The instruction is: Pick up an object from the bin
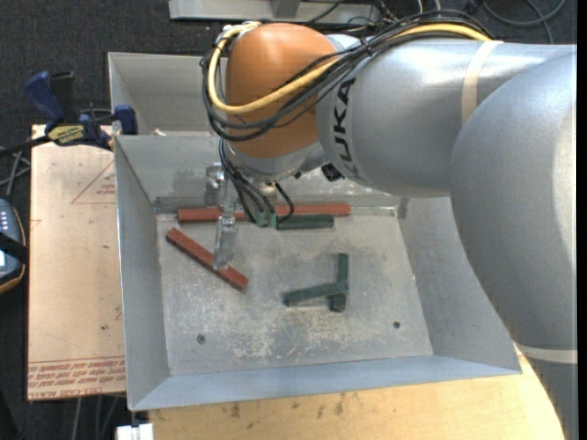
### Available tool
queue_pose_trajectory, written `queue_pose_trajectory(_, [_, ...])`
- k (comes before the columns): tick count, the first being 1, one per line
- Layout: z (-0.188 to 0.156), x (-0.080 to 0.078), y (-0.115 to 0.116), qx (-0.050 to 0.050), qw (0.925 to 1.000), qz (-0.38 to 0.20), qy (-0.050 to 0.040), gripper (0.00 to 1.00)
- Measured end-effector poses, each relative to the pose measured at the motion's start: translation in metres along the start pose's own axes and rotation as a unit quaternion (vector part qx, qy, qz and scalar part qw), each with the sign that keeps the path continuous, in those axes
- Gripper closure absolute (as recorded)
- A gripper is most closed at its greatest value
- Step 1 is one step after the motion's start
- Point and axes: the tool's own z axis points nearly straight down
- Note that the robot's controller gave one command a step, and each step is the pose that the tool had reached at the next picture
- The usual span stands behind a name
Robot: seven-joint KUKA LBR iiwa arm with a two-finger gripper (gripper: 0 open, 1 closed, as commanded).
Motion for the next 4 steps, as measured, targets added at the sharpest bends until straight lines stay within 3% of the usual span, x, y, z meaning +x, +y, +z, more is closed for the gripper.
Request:
queue_pose_trajectory(1, [0.055,0.002,-0.008,-0.001,0.9986,0.054,-0.0013,0.00])
queue_pose_trajectory(2, [0.060,0.010,-0.022,0.001,0.9942,0.108,0.0019,0.00])
queue_pose_trajectory(3, [0.056,0.014,-0.017,0.000,0.9834,0.181,-0.0004,0.00])
queue_pose_trajectory(4, [0.124,0.015,-0.013,0.000,0.9836,0.181,-0.0014,0.00])
